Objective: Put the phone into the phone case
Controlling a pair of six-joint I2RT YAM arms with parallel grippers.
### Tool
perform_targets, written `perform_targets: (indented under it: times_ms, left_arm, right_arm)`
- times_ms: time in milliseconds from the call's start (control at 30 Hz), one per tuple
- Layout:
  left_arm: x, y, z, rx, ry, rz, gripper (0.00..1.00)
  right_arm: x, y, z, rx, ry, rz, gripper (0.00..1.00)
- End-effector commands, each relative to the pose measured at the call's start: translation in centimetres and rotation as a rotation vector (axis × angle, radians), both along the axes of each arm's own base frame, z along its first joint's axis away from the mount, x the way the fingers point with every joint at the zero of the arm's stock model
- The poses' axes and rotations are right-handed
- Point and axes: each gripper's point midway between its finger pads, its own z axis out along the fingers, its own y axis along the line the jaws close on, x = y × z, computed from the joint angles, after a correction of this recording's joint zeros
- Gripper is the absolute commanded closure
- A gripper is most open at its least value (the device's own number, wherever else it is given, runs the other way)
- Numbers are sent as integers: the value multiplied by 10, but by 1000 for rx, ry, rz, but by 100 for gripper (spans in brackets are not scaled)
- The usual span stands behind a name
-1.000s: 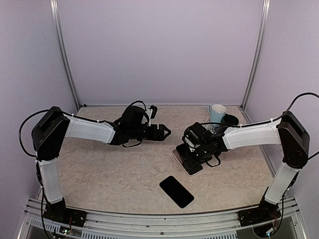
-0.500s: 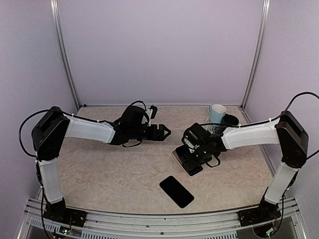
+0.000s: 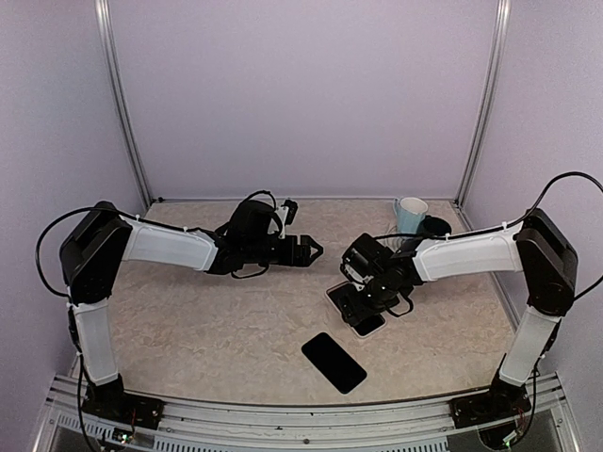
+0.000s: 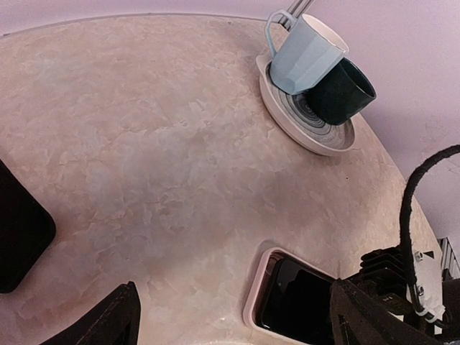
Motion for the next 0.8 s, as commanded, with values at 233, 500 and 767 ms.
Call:
perform_targets:
  times_ms: [233,500,767]
  left_arm:
    - [-5,-3,-6,19,16,-32,10]
    - [-4,-3,-6,20,17,-34,10]
    - [-3,-3,-3,21,8,-34,10]
  right_arm:
    - [16,15,41,61,-56,35,18]
    - [16,12,34,58,-42,18,28]
    - [16,3,18,36,-7,3,30]
